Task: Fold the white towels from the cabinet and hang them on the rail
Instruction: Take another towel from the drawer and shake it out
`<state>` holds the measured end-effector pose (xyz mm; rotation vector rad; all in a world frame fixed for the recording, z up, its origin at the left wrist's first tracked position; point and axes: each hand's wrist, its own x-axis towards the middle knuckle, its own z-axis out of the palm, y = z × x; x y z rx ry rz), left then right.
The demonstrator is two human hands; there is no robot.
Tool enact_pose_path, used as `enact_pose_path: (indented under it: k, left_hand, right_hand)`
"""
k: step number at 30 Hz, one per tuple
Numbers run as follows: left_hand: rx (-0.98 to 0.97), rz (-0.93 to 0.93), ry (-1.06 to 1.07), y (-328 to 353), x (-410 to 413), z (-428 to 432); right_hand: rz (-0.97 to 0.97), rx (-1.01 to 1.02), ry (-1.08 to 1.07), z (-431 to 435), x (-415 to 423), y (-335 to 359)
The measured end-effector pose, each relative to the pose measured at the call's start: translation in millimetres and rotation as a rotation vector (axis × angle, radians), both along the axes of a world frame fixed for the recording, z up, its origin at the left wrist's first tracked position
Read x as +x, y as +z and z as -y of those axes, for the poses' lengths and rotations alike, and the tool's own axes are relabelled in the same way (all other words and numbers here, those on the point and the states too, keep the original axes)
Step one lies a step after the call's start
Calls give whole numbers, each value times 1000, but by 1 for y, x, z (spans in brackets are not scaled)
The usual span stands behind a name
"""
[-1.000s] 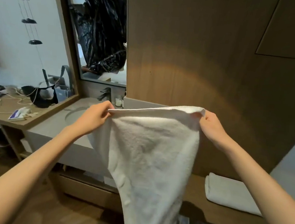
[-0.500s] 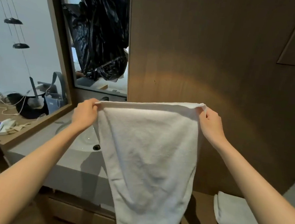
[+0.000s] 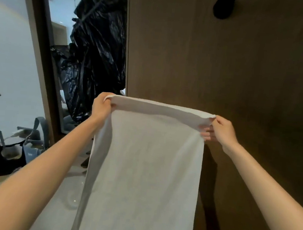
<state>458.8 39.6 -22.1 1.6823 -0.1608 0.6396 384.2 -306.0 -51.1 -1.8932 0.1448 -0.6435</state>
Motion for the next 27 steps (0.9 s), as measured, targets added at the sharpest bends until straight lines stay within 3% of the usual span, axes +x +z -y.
enact_pose_path:
  k: [6,11,22,27]
  left_hand:
    - [-4,39,-78,12,54,3]
    - [32,36,-124,-15,66,8]
    - [18,-192,-231,-125,11,-26]
    - [196,-251,-273,-182,-38,-52]
  right_hand:
    - [87,-11,8,16,50,10]
    - [72,21,-58,19,56,-17]
    - [-208,200,-6,-17,-4,-119]
    - [-326,221,41,-41,-49,-159]
